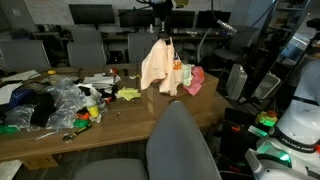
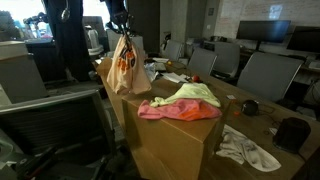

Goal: Move the peach and pink shirt from the box to the backrest of the chair

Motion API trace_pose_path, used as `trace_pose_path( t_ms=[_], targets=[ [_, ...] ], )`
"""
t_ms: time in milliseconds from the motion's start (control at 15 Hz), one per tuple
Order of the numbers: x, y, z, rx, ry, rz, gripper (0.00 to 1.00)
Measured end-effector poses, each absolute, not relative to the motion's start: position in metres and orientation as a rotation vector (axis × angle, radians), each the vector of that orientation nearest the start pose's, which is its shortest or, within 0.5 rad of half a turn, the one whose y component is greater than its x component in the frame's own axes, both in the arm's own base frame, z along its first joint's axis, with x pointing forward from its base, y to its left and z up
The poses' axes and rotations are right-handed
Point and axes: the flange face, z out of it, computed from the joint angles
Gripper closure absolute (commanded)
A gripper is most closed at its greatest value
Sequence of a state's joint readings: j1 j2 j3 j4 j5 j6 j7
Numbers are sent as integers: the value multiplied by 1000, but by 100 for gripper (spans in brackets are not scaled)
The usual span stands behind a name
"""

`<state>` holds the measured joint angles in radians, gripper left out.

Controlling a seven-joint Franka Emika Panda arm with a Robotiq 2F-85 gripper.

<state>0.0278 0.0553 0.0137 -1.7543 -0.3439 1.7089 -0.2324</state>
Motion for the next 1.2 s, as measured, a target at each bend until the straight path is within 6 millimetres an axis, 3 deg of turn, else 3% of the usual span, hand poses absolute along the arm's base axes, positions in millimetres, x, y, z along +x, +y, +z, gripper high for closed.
trace_pose_path(
  t_ms=[667,933,1200],
  targets=[
    [533,55,544,-3252,-1138,508,97],
    [515,88,546,-3087,-1448,627,97],
    [501,110,548,-2900,-1704,684,97]
  ],
)
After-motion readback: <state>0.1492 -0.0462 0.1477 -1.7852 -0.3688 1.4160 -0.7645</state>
